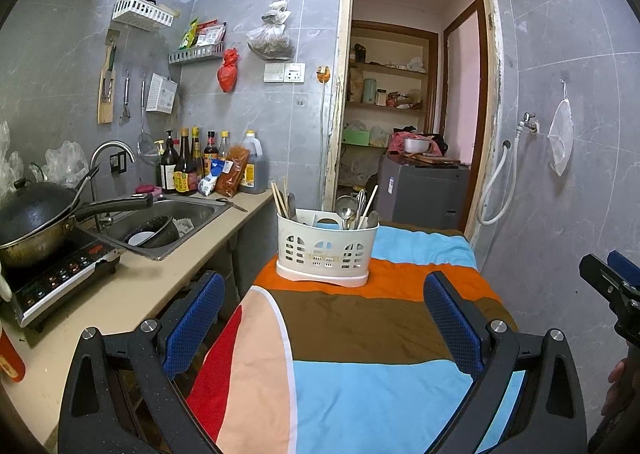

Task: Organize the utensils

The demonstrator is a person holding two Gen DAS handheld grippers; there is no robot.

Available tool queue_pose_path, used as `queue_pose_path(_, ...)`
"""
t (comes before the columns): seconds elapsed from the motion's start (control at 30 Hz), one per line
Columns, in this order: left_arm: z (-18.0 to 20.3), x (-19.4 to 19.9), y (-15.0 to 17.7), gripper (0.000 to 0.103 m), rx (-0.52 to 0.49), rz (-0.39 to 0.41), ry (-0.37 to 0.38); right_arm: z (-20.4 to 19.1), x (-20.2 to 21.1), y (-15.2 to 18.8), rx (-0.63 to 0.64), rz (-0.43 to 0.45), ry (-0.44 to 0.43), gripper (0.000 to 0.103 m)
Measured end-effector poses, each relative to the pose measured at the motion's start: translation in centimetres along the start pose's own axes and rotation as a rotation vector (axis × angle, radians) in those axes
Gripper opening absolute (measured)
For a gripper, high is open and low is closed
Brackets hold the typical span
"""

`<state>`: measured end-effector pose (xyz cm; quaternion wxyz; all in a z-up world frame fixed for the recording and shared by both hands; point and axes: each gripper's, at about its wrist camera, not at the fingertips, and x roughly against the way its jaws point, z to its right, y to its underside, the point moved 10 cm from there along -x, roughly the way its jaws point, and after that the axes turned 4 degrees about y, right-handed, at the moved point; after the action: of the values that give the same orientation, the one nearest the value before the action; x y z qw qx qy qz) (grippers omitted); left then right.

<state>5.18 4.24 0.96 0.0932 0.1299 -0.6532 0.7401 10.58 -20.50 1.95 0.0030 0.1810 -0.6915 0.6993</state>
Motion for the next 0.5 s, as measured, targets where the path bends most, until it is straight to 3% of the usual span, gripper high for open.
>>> queue_pose_path(0.5,0.07,0.08,-0.07,0.098,-0.005,0.004,-0.004,-0.11,-0.04,0.29,0.0,-0.007,-0.005,0.103)
